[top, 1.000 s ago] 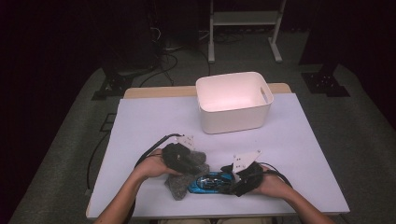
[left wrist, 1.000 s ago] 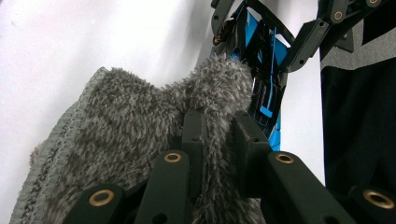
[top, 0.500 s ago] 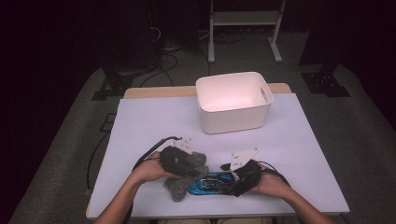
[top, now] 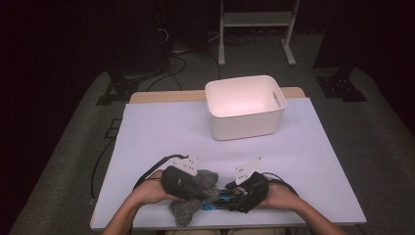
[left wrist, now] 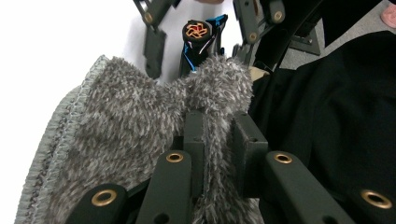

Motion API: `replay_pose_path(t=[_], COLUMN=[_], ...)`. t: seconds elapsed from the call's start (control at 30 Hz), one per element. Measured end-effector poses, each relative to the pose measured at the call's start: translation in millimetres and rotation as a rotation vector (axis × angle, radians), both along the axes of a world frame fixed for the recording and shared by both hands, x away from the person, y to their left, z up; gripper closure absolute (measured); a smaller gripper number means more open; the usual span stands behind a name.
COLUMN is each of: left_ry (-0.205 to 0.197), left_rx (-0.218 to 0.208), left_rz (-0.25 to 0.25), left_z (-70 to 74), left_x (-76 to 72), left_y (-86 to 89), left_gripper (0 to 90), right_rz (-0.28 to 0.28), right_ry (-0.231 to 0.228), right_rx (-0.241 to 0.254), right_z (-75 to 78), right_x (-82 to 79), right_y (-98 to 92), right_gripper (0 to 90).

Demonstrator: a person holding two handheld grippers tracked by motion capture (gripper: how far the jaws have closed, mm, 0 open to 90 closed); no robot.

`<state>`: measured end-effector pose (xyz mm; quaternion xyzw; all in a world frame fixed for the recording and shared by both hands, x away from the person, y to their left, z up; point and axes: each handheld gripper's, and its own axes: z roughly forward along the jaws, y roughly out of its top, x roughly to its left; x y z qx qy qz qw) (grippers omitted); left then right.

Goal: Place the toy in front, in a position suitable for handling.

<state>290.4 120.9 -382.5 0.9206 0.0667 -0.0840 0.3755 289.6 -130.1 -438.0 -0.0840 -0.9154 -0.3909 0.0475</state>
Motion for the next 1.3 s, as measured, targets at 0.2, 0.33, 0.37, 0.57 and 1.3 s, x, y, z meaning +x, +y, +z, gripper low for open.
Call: replay_pose_path(t=[0.2, 0.33, 0.37, 0.57, 1.3], left_ry=[-0.010, -0.050, -0.063, -0.147, -0.161], left_rx=[-0.025, -0.020, -0.011, 0.074, 0.140], left_rz=[0.028, 0.063, 0.078, 0.118, 0.059], left_z=[4.6, 13.0, 15.0, 19.0, 13.1], left_x=[-1.4, 2.5, 3.4, 14.1, 26.2], left_y=[7.8, 15.8, 16.7, 10.2, -22.5], left_gripper=[78.1, 78.0, 78.0, 77.4, 77.6], right_rz=[0.073, 0.061, 0.064, 0.030, -0.041], right_ry=[-0.009, -0.101, -0.109, -0.161, -0.140], right_rx=[-0.004, -0.007, -0.007, -0.016, 0.047], right_z=[-5.2, -4.9, -4.7, -3.9, -10.5], right_x=[-9.8, -12.0, -9.4, 11.8, 8.7], right_y=[5.8, 5.9, 5.6, 9.0, -19.2], right_gripper=[54.4, 55.7, 55.7, 55.5, 56.2])
